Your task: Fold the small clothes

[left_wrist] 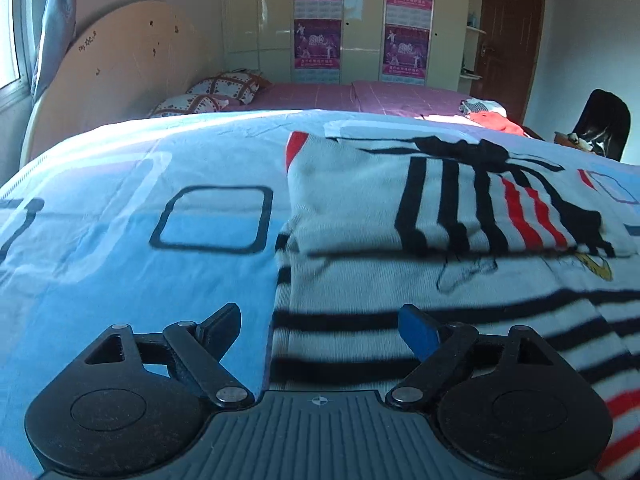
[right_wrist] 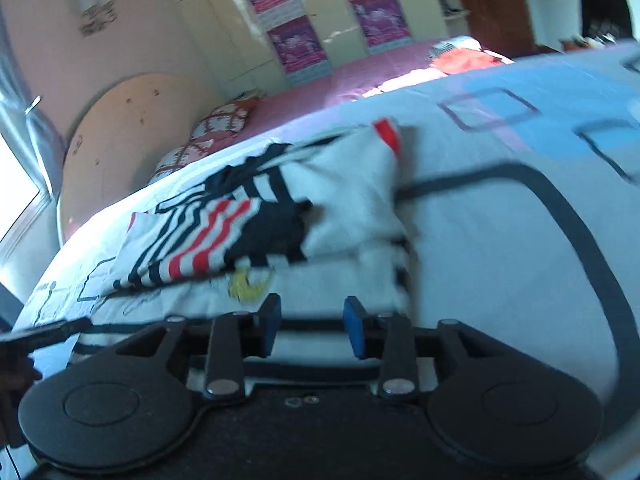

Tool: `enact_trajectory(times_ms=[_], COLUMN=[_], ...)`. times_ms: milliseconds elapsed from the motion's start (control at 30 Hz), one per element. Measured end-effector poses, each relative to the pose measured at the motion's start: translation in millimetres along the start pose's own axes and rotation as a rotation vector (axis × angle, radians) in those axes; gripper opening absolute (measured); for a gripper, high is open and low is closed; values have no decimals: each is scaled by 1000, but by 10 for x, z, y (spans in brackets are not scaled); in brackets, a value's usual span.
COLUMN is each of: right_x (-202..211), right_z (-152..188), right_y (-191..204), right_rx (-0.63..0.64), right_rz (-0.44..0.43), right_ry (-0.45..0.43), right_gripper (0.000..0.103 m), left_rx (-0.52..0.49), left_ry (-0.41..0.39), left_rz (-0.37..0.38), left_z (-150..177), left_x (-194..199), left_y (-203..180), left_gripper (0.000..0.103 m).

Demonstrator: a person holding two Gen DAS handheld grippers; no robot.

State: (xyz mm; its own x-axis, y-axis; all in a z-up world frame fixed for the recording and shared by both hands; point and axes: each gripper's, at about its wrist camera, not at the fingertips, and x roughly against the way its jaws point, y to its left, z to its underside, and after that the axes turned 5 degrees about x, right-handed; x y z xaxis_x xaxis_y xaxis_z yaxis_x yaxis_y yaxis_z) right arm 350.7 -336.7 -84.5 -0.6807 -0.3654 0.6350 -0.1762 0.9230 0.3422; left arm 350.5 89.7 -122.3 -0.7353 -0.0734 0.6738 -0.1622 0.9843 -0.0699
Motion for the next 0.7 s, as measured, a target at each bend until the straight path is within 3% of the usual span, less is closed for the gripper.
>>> enact_trajectory(times_ms=[67, 100, 267, 333, 433, 500, 700], right_x=[239, 338, 695, 776, 827, 892, 1029], right_z=[256, 372, 836, 985, 1177, 1290, 1584], right_y=[-57, -82, -136, -112, -49, 14, 53], right_rx=[-55, -86, -222, -251, -275, -275, -382], right_rz=[20, 23, 17, 14, -30, -40, -158], right_ry=[2, 8, 31, 38, 78, 79, 94], right_gripper=[38, 39, 39, 39, 38, 38, 32], left_rx=[36, 63, 227, 248, 280, 321, 527], left_ry=[34, 56, 142, 160, 192, 227, 312], left_rz=[60, 95, 269, 331, 417, 485, 712], left_z=[198, 293, 779, 921, 1061, 1176, 1520], left_x=[210, 295, 601, 672, 776, 822, 759], left_y=[154, 243, 599, 656, 696, 734, 811], left_gripper=[84, 77, 62, 57, 55, 47, 42])
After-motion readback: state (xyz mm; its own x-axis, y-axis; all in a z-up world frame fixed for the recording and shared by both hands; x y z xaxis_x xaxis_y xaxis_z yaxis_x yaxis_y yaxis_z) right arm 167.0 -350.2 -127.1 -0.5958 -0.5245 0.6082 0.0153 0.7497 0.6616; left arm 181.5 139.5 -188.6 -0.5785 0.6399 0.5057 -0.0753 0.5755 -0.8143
